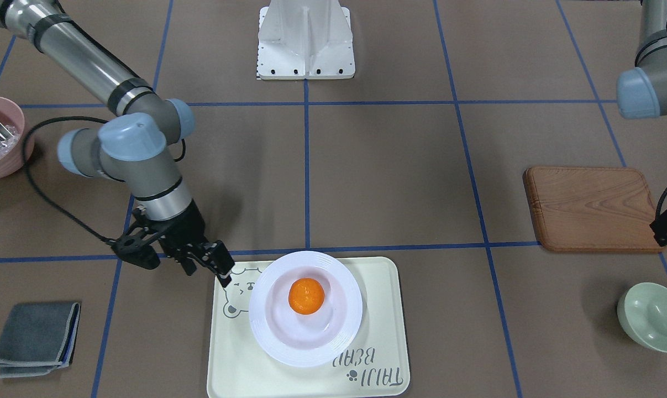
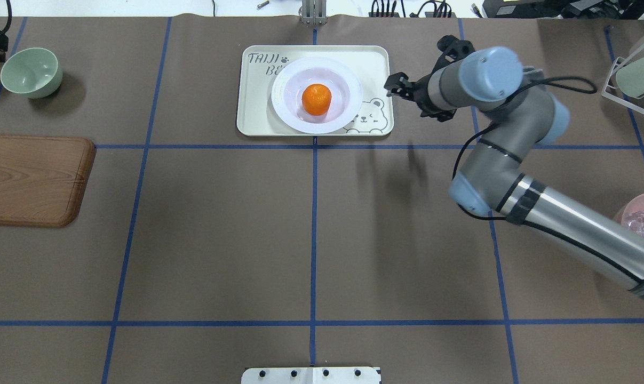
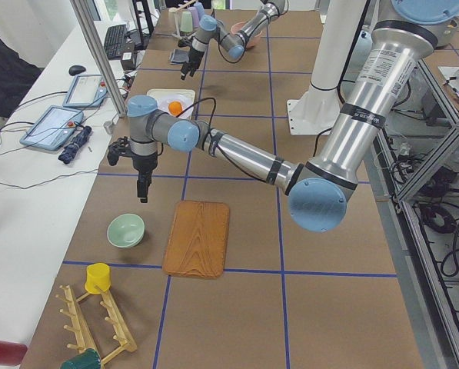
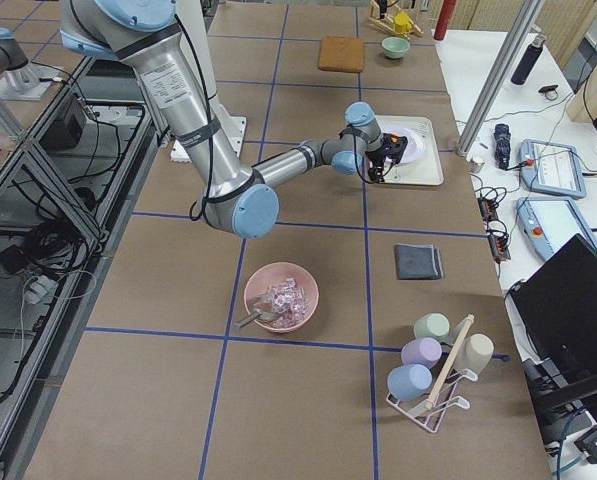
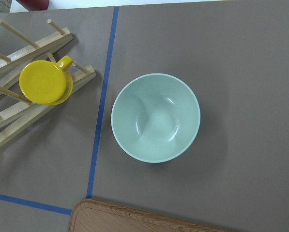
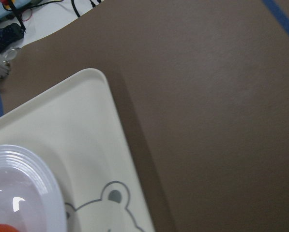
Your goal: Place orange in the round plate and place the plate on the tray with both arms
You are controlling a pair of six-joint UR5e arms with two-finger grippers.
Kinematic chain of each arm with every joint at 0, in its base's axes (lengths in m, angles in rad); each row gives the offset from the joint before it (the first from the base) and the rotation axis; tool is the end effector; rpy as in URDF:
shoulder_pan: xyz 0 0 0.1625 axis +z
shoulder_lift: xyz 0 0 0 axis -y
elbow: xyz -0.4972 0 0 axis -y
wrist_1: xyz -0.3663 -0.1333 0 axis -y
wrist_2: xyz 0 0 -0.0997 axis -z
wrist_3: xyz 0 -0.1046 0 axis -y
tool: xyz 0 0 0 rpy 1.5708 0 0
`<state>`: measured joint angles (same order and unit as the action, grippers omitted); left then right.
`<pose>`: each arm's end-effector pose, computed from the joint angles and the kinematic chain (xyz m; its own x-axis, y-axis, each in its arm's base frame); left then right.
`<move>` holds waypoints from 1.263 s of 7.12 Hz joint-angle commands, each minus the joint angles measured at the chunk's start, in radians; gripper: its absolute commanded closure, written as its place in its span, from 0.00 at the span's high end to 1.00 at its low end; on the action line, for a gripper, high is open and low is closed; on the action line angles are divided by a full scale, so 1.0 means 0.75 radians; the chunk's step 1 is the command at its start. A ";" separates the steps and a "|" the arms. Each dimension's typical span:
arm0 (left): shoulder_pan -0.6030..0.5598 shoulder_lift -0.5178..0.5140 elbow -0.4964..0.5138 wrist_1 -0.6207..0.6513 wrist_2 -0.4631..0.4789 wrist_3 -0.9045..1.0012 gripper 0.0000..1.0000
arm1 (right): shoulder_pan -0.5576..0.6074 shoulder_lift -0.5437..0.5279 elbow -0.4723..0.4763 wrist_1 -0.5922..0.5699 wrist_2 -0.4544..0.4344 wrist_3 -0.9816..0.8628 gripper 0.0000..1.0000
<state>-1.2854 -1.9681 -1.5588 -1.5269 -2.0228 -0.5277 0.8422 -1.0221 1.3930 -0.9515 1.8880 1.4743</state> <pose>0.1010 -0.6554 0.5386 0.8438 -0.1152 -0.5242 0.1847 0.9794 0.0820 -0.4166 -0.6180 0.4251 0.4151 0.3277 0.8487 -0.4976 0.8628 -0.0897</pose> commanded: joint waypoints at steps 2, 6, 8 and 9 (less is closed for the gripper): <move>0.000 0.008 -0.004 0.003 -0.013 0.002 0.99 | 0.477 -0.278 0.171 -0.220 0.615 -0.675 1.00; -0.010 0.067 -0.020 -0.007 -0.129 0.002 0.99 | 0.736 -0.690 0.432 -0.729 0.501 -1.675 1.00; -0.120 0.220 -0.059 -0.003 -0.235 0.346 0.99 | 0.893 -0.707 0.515 -1.109 0.477 -2.054 1.00; -0.218 0.270 -0.063 0.015 -0.345 0.435 0.99 | 0.924 -0.723 0.525 -1.110 0.497 -2.056 1.00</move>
<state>-1.3719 -1.8264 -1.5958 -1.5265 -2.1989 -0.3171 1.4905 -1.5502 1.7679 -1.7215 2.2507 0.0022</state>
